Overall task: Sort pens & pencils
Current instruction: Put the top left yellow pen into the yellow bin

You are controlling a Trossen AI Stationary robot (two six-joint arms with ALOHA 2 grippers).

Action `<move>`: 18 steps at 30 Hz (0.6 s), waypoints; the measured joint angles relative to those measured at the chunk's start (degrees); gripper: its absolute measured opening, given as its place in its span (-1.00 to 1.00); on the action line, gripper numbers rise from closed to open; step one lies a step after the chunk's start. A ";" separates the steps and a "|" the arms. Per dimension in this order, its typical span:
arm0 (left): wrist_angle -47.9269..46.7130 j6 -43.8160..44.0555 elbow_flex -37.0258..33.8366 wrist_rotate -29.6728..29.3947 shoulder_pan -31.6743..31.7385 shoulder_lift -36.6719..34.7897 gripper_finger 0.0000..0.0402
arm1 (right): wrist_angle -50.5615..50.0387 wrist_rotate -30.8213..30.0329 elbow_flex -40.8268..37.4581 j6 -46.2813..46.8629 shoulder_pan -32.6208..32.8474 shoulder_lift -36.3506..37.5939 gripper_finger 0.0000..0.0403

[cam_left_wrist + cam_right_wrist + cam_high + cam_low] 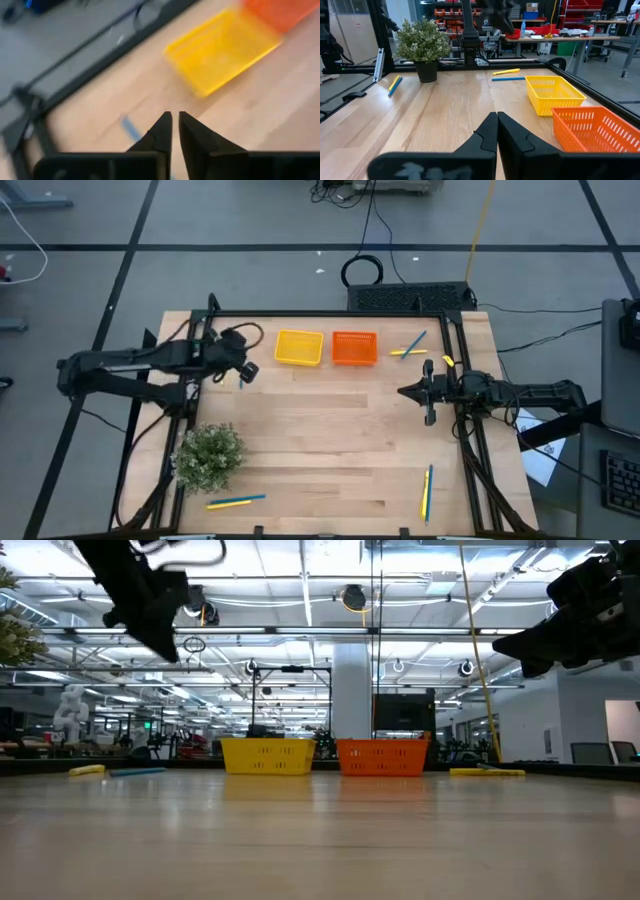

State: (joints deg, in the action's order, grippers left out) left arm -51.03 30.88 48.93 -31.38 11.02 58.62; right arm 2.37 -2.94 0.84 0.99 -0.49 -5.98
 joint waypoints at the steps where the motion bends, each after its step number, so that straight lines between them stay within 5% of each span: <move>1: -1.36 1.60 0.02 0.78 1.00 1.33 -0.69 | 0.00 0.00 0.00 0.02 0.00 0.00 -1.00; 11: -10.36 13.24 -3.19 6.91 13.16 11.75 -0.06 | -0.01 0.00 -0.02 0.01 0.00 0.00 -1.00; 18: -4.33 14.11 -9.86 13.34 20.95 12.15 0.06 | 0.00 0.00 0.00 0.01 0.00 0.00 -1.00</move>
State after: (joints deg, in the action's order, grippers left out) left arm -55.35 44.99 39.07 -18.04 31.97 70.76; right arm 2.37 -2.94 0.84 1.00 -0.49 -5.98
